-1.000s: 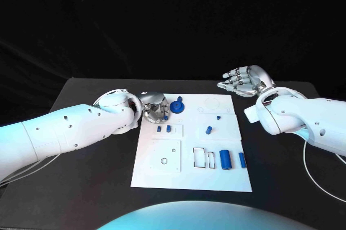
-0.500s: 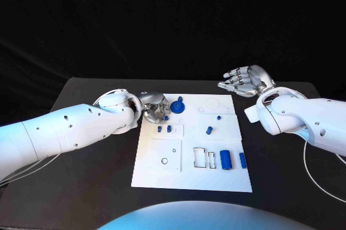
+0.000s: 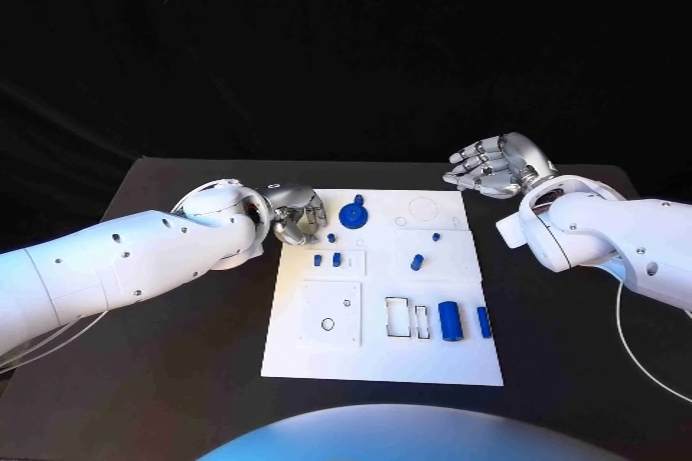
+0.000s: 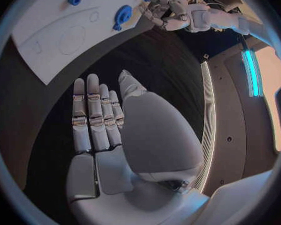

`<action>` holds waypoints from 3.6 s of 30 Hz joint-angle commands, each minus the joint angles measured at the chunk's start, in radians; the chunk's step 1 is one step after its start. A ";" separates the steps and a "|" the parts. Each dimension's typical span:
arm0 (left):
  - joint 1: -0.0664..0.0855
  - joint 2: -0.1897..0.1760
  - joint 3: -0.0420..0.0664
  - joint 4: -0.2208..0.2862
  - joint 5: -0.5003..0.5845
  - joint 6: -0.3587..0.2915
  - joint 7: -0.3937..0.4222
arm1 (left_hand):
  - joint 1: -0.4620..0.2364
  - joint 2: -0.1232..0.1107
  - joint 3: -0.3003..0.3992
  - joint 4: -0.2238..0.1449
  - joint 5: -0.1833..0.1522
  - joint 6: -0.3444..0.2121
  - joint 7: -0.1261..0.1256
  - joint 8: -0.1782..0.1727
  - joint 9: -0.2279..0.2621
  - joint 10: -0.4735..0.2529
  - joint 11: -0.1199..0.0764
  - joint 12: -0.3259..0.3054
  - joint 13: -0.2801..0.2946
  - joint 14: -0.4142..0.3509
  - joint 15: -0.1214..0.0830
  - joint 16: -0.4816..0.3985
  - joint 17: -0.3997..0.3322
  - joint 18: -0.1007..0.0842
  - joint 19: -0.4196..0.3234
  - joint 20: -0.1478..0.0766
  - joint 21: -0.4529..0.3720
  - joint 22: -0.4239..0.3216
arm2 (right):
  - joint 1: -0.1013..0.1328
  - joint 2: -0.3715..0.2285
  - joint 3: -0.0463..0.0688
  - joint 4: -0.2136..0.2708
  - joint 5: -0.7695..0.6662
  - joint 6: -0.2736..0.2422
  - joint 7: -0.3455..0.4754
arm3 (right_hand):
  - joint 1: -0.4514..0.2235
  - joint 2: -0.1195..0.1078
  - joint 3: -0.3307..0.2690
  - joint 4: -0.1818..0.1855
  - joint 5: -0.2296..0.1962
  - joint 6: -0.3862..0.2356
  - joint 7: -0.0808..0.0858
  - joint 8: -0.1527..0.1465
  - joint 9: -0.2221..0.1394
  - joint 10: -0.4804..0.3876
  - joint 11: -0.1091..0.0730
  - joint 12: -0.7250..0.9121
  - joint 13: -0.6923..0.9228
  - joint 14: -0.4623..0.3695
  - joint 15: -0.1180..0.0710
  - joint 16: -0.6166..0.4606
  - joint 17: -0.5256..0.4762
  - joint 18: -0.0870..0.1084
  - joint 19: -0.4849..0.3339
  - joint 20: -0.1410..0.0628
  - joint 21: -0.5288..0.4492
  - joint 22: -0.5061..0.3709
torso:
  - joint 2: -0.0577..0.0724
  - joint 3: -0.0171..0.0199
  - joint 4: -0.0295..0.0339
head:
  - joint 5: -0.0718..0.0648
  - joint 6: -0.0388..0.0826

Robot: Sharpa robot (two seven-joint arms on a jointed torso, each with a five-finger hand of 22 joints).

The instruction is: Assemble the parts on the task board

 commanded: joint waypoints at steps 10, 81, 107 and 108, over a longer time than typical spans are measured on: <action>0.001 -0.112 0.024 0.051 0.764 -0.072 0.164 | 0.049 0.006 0.104 -0.065 0.005 0.035 0.028 0.008 -0.014 -0.058 0.033 -0.039 -0.011 -0.174 0.021 -0.108 -0.300 0.038 -0.115 0.016 -0.049 -0.085 | -0.001 -0.050 0.000 0.032 -0.615 0.336 -0.120 | -0.037 -0.111 0.157 0.027 -0.004 0.100 -0.051 -0.023 -0.002 0.202 -0.056 -0.208 0.009 0.297 -0.074 0.340 0.278 0.009 0.192 -0.099 0.253 0.181 | 0.000 0.0005 -0.0019 | -0.050 0.013; -0.016 -0.218 0.025 0.206 1.344 -0.098 0.398 | 0.003 0.029 0.080 -0.065 0.003 0.031 0.030 0.012 -0.021 -0.078 0.036 -0.020 -0.010 -0.170 0.027 -0.105 -0.305 0.039 -0.123 0.026 -0.054 -0.090 | -0.100 0.059 0.000 0.028 -1.013 0.283 -0.294 | -0.101 -0.065 0.482 -0.218 -0.006 0.211 -0.075 -0.002 0.113 0.352 -0.085 -0.308 0.077 0.337 -0.099 1.059 0.933 -0.078 0.343 -0.117 1.021 0.905 | 0.000 0.0019 0.0022 | -0.072 0.002; -0.016 -0.217 0.025 0.204 1.342 -0.111 0.400 | 0.005 0.032 0.082 -0.071 0.009 0.019 0.037 0.007 -0.025 -0.087 0.040 -0.018 -0.011 -0.175 0.030 -0.103 -0.308 0.038 -0.121 0.027 -0.053 -0.090 | -0.068 0.017 0.005 0.096 -0.985 0.232 -0.304 | -0.122 -0.064 0.501 -0.245 -0.006 0.218 -0.079 0.002 0.126 0.364 -0.088 -0.310 0.091 0.337 -0.102 1.062 0.935 -0.080 0.345 -0.119 1.036 0.922 | -0.002 0.0000 0.0020 | -0.073 0.001; -0.016 -0.217 0.025 0.204 1.342 -0.111 0.399 | 0.005 0.032 0.082 -0.071 0.009 0.017 0.037 0.007 -0.025 -0.087 0.040 -0.017 -0.011 -0.175 0.030 -0.103 -0.308 0.038 -0.121 0.027 -0.052 -0.090 | -0.066 0.015 0.006 0.103 -0.982 0.229 -0.302 | -0.122 -0.064 0.501 -0.245 -0.006 0.218 -0.079 0.002 0.126 0.364 -0.088 -0.310 0.091 0.337 -0.102 1.062 0.935 -0.080 0.345 -0.119 1.036 0.922 | -0.002 0.0000 0.0017 | -0.071 0.001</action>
